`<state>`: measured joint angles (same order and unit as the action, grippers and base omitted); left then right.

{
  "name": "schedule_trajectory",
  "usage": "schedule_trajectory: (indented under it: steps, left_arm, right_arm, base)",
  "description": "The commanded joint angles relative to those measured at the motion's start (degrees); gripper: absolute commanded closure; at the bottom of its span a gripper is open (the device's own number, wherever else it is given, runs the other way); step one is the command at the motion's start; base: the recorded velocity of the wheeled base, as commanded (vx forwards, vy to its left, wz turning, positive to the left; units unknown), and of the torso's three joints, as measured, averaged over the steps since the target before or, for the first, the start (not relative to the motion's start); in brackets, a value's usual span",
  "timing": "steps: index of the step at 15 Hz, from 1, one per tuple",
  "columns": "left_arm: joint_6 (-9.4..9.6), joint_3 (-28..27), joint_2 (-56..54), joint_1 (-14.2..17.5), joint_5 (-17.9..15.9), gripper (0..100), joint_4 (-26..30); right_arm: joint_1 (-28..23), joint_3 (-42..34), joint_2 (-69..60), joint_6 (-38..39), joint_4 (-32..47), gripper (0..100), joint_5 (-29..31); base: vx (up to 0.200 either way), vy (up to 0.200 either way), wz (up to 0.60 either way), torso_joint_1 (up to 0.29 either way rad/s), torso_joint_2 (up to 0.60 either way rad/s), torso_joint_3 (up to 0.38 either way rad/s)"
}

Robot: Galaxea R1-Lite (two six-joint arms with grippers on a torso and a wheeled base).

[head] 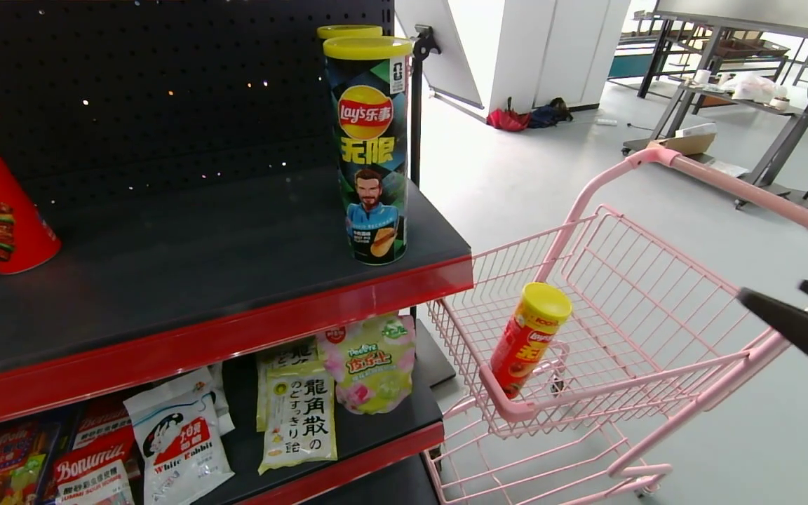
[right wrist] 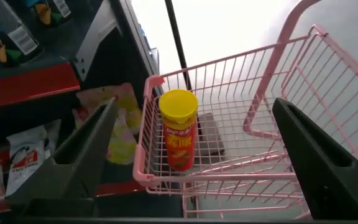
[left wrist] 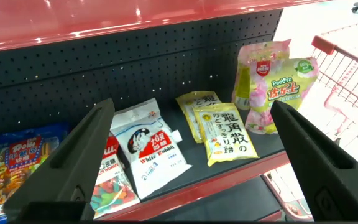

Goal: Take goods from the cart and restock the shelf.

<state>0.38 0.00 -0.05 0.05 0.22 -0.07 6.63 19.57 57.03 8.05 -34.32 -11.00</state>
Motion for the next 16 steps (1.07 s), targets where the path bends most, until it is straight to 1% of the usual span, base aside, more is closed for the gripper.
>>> schedule_trajectory:
  steps: [1, 2, 4, 7, 9, 14, 16]
  left_arm:
    - [-0.03, 0.00, 0.05, 0.04, 0.04, 0, -0.01]
    - [0.06, 0.00, 0.05, 0.04, 0.04, 0, -0.01]
    - [0.06, 0.00, 0.05, 0.04, 0.04, 0, -0.01]
    - [0.06, 0.00, 0.05, 0.04, 0.04, 0, -0.01]
    - [0.06, 0.00, 0.05, 0.04, 0.04, 0, -0.01]
    - [0.06, 0.00, 0.05, 0.04, 0.04, 0, -0.01]
    - [0.06, 0.00, 0.05, 0.04, 0.04, 0, -0.01]
  right_arm:
    - [5.85, -10.34, 27.70, 1.18, -21.93, 0, -2.36]
    - [5.94, -11.30, 33.85, 1.01, -24.66, 0, -2.45]
    - [6.73, -10.16, 36.49, 0.92, -24.75, 0, -2.72]
    - [7.69, -4.71, 43.34, 0.83, -24.92, 0, -2.63]
    - [7.87, -1.02, 47.83, 0.57, -26.68, 0, -2.45]
    - [7.34, 2.85, 57.05, -0.05, -34.24, 0, -1.31]
    - [7.34, 4.60, 58.90, 0.04, -34.85, 0, -1.31]
  base:
    - [0.000, 0.000, 0.00, 0.000, 0.00, 0.000]
    - [0.000, 0.000, 0.00, 0.000, 0.00, 0.000]
    - [0.000, 0.000, 0.00, 0.000, 0.00, 0.000]
    - [0.000, 0.000, 0.00, 0.000, 0.00, 0.000]
    - [0.000, 0.000, 0.00, 0.000, 0.00, 0.000]
    - [0.000, 0.000, 0.00, 0.000, 0.00, 0.000]
    - [0.000, 0.000, 0.00, 0.000, 0.00, 0.000]
